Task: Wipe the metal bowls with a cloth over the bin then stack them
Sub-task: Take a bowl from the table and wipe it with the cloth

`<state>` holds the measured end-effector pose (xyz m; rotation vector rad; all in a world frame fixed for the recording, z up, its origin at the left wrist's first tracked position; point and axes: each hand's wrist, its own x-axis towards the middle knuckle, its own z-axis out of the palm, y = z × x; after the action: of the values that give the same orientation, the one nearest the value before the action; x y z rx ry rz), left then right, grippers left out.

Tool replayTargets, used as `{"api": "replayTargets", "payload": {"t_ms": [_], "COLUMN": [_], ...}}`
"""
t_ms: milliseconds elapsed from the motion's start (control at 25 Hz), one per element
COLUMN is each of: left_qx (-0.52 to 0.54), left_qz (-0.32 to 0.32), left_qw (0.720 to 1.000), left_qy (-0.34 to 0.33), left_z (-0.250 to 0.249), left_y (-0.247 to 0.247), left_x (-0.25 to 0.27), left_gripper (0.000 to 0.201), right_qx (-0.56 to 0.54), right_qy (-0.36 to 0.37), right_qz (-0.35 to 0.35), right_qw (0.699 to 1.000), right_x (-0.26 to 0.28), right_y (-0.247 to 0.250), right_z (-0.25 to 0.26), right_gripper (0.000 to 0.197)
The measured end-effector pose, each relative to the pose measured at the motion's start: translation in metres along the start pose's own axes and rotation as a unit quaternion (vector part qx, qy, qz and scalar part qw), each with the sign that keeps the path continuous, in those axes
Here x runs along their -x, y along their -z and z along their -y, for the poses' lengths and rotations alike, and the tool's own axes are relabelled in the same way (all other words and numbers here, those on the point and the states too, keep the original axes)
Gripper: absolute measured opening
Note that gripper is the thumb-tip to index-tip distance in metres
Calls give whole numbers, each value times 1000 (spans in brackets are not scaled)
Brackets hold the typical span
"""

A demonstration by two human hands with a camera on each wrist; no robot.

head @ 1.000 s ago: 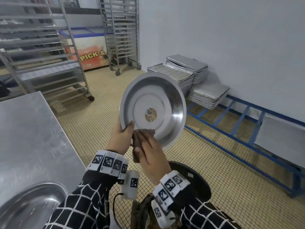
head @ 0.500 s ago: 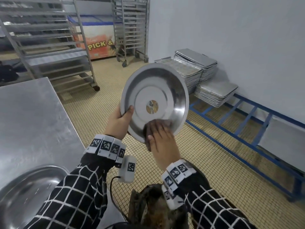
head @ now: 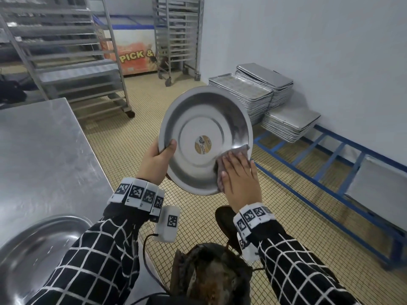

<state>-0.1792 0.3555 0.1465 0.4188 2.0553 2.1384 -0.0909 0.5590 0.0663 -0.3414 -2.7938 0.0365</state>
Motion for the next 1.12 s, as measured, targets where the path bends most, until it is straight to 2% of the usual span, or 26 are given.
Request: {"api": "replayTargets", "payload": {"t_ms": [80, 160, 240, 320, 440, 560, 680, 800, 880, 1040, 1120], "left_qx": [0, 15, 16, 12, 8, -4, -25, -52, -73, -33, -25], "left_qz": [5, 1, 0, 1, -4, -4, 7, 23, 44, 78, 67], "left_qw": [1000, 1000, 1000, 999, 1000, 1000, 1000, 998, 994, 991, 994], "left_qy": [-3, -12, -24, -30, -26, -16, -1, 31, 62, 102, 87], "left_z": [1, 0, -2, -2, -7, -9, -5, 2, 9, 21, 24], "left_y": [-3, -9, -16, -19, -16, -8, -4, -2, 2, 10, 8], "left_x": [0, 2, 4, 3, -1, -8, -10, -11, -13, -15, -15], "left_gripper": [16, 12, 10, 11, 14, 18, 21, 28, 34, 23, 12], "right_qx": [-31, -111, -191, -230, -134, -35, -121, -183, -244, -344, -371], "right_qy": [-12, 18, 39, 27, 11, -63, -114, -128, -155, -231, -257], "right_qz": [-5, -13, -18, -31, -39, -42, -78, -107, -112, -52, -57], "right_qw": [999, 994, 981, 972, 990, 996, 983, 969, 951, 909, 891], "right_x": [3, 12, 20, 24, 19, -6, -26, -35, -36, -23, -13], "right_y": [1, 2, 4, 6, 8, 14, 29, 41, 45, 47, 42], "right_z": [17, 47, 74, 86, 62, 13, -13, -21, -27, -40, -42], "right_gripper": [64, 70, 59, 52, 60, 54, 56, 64, 63, 39, 27]}}
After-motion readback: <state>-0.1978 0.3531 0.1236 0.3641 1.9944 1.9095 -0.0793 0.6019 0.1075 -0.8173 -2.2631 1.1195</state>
